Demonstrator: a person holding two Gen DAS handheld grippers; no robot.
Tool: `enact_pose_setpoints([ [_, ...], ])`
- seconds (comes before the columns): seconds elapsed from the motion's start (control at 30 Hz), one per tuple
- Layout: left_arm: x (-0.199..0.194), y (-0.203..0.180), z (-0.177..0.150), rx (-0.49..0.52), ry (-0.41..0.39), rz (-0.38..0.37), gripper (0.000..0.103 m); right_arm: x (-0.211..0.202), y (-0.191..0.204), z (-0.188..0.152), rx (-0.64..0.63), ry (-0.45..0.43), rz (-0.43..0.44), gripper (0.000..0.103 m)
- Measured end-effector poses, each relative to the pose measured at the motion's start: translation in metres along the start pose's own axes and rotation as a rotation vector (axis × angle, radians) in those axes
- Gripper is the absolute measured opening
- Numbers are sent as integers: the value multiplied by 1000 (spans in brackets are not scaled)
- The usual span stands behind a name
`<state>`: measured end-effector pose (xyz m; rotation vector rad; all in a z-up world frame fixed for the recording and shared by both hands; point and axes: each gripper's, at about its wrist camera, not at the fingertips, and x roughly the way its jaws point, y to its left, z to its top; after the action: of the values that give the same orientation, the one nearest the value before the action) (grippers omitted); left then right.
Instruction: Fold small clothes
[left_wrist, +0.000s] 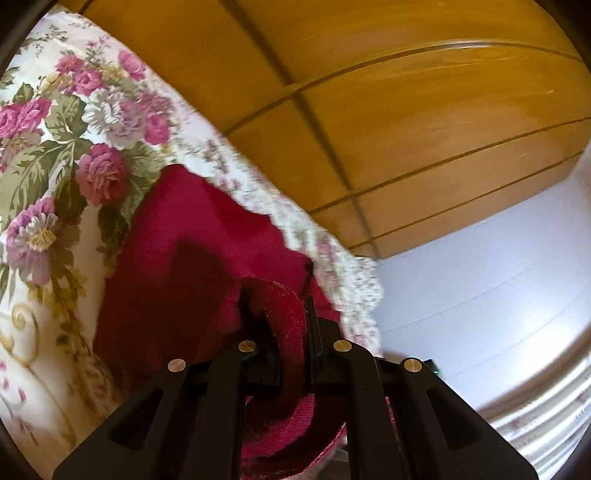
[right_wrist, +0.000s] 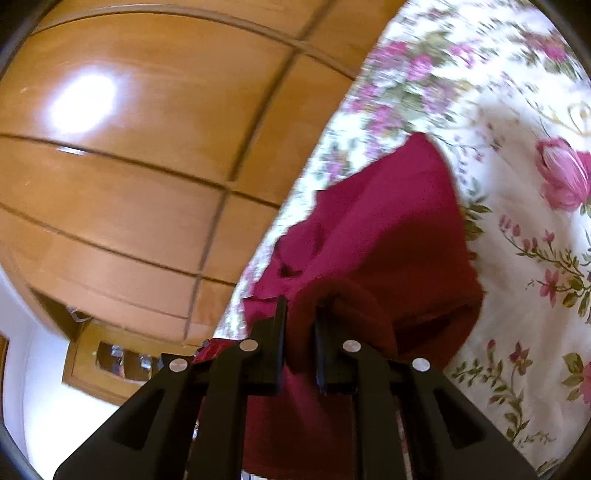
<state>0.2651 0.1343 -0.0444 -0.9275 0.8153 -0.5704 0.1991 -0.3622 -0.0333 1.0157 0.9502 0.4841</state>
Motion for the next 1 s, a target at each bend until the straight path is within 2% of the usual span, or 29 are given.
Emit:
enact_pose_setpoints([
  [0.17,28,-3,21,58,41,105,8,22,-19,17,62,7,-23,15],
  [0.2,32,-5,24,66,44,120,8,26,-23,21,79,5,-18,24],
  [0.23,36,-6,26,72,46,129,8,29,-26,25,96,6,-1,45],
  [0.27,43,-6,31,72,50,147,14,34,-29,28,115,8,25,57],
  [0.3,47,-5,35,58,54,154,28,38,-30,34,146,11,69,74],
  [0.33,52,-1,40,17,55,145,36,38,-30,37,165,-1,98,81],
  [0.37,53,2,43,-17,46,123,52,38,-29,41,182,-31,127,85],
  [0.4,50,9,47,-75,13,85,63,35,-28,44,197,-70,157,94],
  [0.43,46,16,49,-140,-31,48,67,33,-27,46,202,-96,171,98],
  [0.5,39,26,48,-241,-90,4,84,19,-23,50,172,-192,141,101],
  [0.57,39,34,47,-312,-107,-23,88,5,-22,54,144,-268,104,101],
  [0.63,31,39,45,-337,-139,-48,91,-3,-28,60,169,-278,74,101],
  [0.7,24,41,45,-347,-150,-100,99,-9,-36,61,200,-294,61,101],
  [0.8,14,42,43,-377,-122,-158,99,-14,-41,60,215,-295,35,101],
  [0.87,0,42,38,-366,-150,-149,99,-17,-42,58,213,-285,24,101],
  [1.0,-15,40,16,-284,-183,-35,99,-19,-34,49,179,-220,22,101],
])
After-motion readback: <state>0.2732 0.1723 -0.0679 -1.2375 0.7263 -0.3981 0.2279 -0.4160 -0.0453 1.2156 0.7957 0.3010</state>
